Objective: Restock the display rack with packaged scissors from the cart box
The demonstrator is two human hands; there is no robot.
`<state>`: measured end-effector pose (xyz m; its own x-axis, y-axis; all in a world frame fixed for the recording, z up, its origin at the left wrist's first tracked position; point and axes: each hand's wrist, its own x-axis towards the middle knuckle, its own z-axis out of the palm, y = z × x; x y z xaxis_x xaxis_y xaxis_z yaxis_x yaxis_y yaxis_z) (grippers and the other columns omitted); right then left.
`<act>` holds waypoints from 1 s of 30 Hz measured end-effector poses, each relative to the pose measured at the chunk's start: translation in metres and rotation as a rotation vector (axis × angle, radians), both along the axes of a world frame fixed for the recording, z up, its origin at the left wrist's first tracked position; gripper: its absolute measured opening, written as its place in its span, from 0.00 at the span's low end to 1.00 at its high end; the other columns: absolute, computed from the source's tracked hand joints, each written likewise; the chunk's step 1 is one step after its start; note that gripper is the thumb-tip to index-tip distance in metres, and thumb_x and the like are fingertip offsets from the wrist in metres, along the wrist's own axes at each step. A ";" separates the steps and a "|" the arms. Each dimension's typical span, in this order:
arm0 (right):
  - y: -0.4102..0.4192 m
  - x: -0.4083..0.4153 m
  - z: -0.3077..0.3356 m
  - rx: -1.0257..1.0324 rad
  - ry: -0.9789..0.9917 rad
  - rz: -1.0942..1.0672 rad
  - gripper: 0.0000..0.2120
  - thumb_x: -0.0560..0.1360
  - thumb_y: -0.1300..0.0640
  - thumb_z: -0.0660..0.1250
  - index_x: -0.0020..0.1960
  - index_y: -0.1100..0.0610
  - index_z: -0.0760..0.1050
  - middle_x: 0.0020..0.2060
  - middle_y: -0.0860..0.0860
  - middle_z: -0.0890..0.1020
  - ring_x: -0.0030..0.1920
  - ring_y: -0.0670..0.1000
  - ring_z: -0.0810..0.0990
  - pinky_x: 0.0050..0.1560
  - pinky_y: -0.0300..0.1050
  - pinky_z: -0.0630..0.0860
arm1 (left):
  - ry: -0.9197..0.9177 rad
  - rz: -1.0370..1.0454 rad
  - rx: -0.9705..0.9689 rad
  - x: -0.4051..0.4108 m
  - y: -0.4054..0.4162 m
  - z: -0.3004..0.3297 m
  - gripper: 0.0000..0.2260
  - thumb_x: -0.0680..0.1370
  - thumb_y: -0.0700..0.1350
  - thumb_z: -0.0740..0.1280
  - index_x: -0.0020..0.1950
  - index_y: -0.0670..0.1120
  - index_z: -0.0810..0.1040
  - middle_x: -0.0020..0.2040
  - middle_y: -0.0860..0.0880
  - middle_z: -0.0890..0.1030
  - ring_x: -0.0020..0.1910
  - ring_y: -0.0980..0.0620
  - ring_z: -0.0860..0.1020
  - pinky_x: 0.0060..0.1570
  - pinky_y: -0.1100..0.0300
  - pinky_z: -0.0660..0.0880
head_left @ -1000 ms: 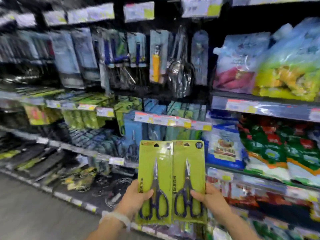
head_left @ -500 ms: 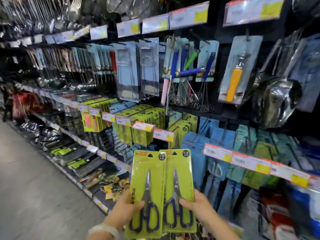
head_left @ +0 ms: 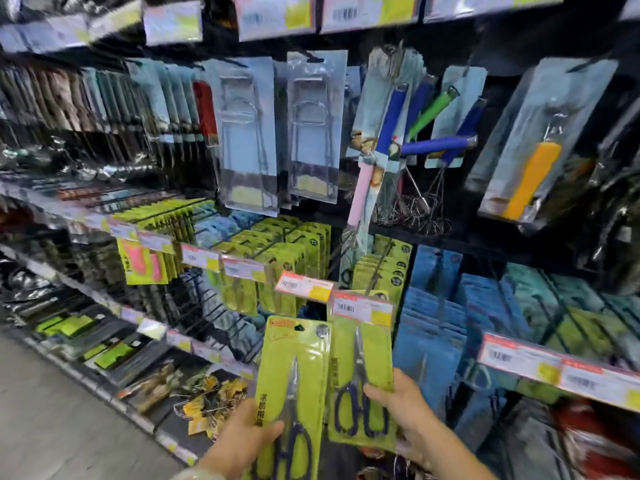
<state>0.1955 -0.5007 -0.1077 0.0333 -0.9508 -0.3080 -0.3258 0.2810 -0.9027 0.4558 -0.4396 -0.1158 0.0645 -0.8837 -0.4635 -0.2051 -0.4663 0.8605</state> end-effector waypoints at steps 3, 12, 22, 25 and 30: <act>-0.007 0.013 -0.005 0.012 -0.043 -0.113 0.10 0.72 0.64 0.70 0.52 0.59 0.76 0.53 0.59 0.82 0.56 0.58 0.79 0.63 0.54 0.72 | 0.079 -0.043 0.033 0.011 -0.024 0.014 0.14 0.71 0.41 0.73 0.52 0.54 0.76 0.54 0.49 0.82 0.57 0.48 0.78 0.65 0.47 0.71; 0.001 0.034 -0.023 0.115 -0.257 -0.302 0.15 0.71 0.64 0.70 0.56 0.60 0.75 0.52 0.54 0.83 0.53 0.55 0.80 0.59 0.55 0.75 | 0.057 -0.308 -0.005 0.046 -0.086 -0.040 0.43 0.54 0.61 0.77 0.66 0.49 0.69 0.67 0.48 0.74 0.66 0.47 0.72 0.68 0.43 0.67; -0.004 0.031 -0.027 0.137 -0.303 -0.275 0.17 0.71 0.63 0.69 0.59 0.58 0.72 0.53 0.52 0.82 0.52 0.51 0.80 0.47 0.46 0.79 | 0.076 -0.349 -0.040 0.033 -0.083 0.005 0.33 0.76 0.44 0.68 0.75 0.42 0.55 0.76 0.46 0.58 0.75 0.46 0.57 0.74 0.51 0.55; -0.006 0.031 -0.030 0.146 -0.305 -0.266 0.15 0.73 0.64 0.68 0.58 0.59 0.72 0.52 0.53 0.82 0.50 0.50 0.81 0.36 0.37 0.77 | 0.085 -0.366 -0.009 0.033 -0.084 0.002 0.37 0.75 0.44 0.69 0.77 0.41 0.50 0.77 0.44 0.54 0.76 0.45 0.55 0.75 0.49 0.54; -0.011 0.030 -0.030 0.186 -0.360 -0.287 0.17 0.71 0.63 0.69 0.59 0.59 0.72 0.51 0.54 0.83 0.50 0.52 0.82 0.39 0.43 0.79 | 0.177 -0.328 0.017 0.039 -0.088 -0.003 0.49 0.66 0.53 0.77 0.78 0.47 0.50 0.78 0.48 0.55 0.76 0.46 0.57 0.75 0.46 0.54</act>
